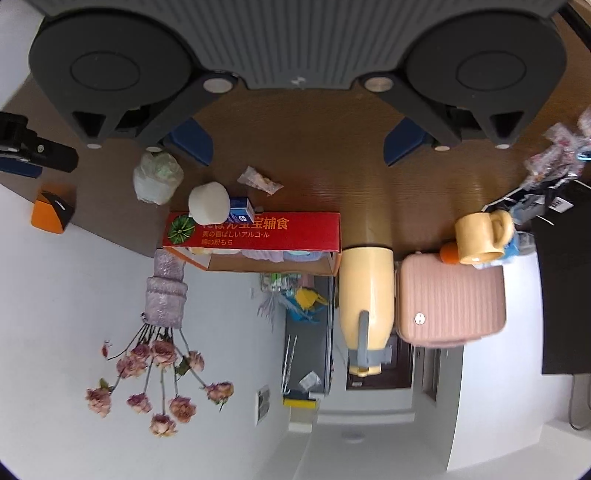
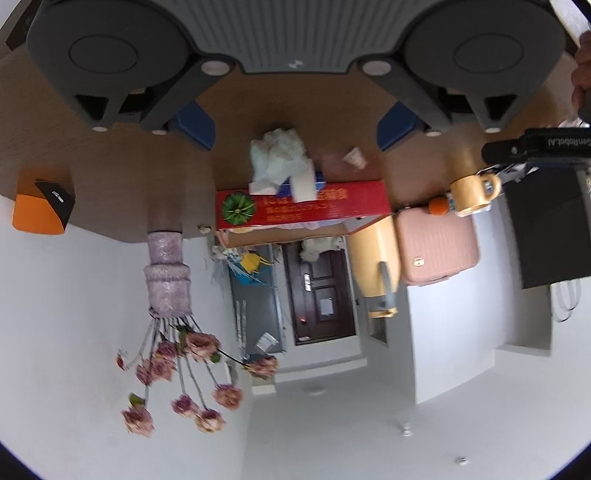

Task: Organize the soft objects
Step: 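Grasp the pink-wrapped packet with the left tool while the right tool grasps the white wedge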

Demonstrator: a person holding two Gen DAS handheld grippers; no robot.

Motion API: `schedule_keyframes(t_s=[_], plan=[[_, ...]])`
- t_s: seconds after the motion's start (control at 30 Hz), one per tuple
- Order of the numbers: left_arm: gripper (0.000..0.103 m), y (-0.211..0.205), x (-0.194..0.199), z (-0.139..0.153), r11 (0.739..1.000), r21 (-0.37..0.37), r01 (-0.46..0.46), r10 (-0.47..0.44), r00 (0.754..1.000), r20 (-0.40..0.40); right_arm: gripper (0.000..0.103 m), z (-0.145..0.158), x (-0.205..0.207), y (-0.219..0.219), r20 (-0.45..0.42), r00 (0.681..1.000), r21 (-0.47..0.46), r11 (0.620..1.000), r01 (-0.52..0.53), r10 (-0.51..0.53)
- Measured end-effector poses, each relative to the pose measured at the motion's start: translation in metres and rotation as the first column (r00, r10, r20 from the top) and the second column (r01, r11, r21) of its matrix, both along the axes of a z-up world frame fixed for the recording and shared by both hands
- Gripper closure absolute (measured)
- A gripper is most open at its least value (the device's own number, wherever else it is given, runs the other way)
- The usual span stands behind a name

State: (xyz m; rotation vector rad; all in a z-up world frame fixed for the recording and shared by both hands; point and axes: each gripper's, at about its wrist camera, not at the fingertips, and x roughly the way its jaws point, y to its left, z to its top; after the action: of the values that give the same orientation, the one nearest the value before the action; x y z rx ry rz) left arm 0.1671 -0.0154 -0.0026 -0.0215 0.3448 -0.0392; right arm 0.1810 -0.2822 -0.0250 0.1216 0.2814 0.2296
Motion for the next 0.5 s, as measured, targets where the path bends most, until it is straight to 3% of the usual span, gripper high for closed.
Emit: schedule_keyframes(t_s=[0.1, 0.23, 0.33, 0.5], plan=[[0.013, -0.004, 0.032, 0.003, 1.000, -0.017, -0.005, 0.004, 0.999, -0.033, 0.021, 0.006, 0.030, -0.012, -0.039, 0.999, 0.024, 1.000, 0.014, -0.013], [0.027, -0.011, 0.092, 0.002, 0.997, -0.073, 0.005, -0.012, 0.995, -0.100, 0.022, 0.018, 0.084, -0.023, -0.070, 0.998, 0.019, 1.000, 0.008, -0.006], [0.034, -0.017, 0.141, -0.008, 0.996, -0.089, -0.023, 0.007, 0.984, -0.177, 0.022, 0.028, 0.138, -0.026, -0.100, 0.995, -0.015, 1.000, -0.011, 0.009], [0.050, -0.026, 0.206, -0.026, 0.992, -0.127, 0.002, -0.038, 0.959, -0.280, 0.026, 0.025, 0.238, -0.019, -0.220, 0.973, -0.048, 0.995, -0.085, 0.073]])
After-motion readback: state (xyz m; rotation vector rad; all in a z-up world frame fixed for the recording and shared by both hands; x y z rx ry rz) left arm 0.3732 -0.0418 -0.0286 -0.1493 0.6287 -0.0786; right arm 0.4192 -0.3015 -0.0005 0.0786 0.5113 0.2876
